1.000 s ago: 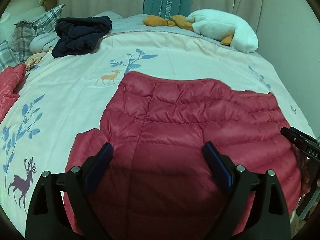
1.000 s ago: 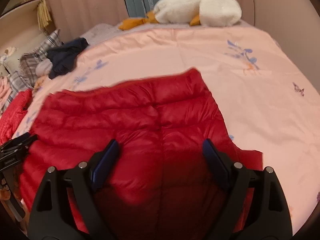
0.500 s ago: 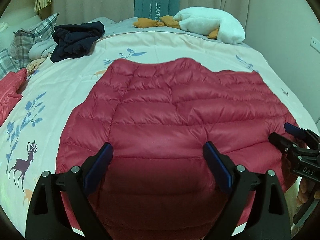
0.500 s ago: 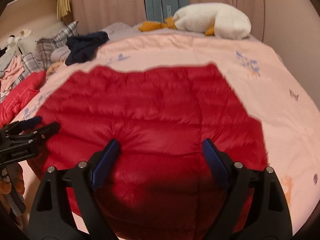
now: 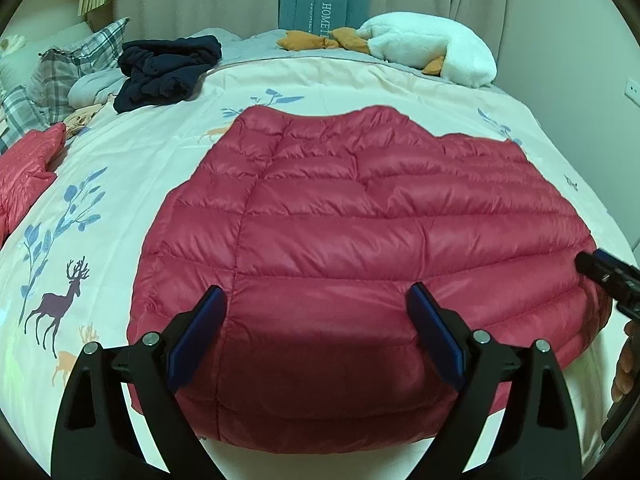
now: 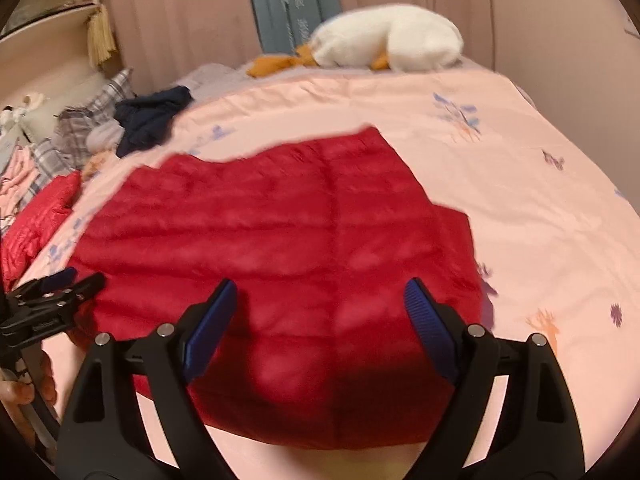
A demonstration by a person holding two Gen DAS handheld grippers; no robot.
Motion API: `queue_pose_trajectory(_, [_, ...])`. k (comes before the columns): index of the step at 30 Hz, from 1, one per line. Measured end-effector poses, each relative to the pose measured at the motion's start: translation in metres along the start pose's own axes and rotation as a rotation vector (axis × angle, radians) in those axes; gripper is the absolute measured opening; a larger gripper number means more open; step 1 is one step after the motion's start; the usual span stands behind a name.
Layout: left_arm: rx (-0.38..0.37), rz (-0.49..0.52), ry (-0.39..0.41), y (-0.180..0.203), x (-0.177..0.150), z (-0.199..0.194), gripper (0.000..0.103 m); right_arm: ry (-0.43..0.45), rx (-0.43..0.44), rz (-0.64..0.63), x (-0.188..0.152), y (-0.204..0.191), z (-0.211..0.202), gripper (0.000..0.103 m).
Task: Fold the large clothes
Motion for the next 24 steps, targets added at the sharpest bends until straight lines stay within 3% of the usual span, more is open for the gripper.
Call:
queue_pose_trajectory(3, [-0.001, -0.005, -0.005, 0.000, -0.001, -0.001, 0.093, -0.051, 0.021, 0.036, -0.010, 0.007, 0.011, 0.087])
queue_pose_trajectory(12, [0.014, -0.029, -0.011, -0.013, -0.012, -0.012, 0.093, -0.013, 0.024, 0.075, -0.012, 0.015, -0.011, 0.087])
queue_pose_trajectory(24, [0.011, -0.030, -0.016, -0.016, -0.015, -0.009, 0.093, -0.058, 0.012, 0.066, -0.022, 0.019, 0.003, 0.088])
Point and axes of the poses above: each gripper's, at about its wrist camera, not at the fingertips, and z roughly the way its jaws point, y to its right, x to its top, the point moved 7 cm from there along z, roughly the way its jaws point, and after that the axes turned 5 degrees about -x, right-handed, at the moved point
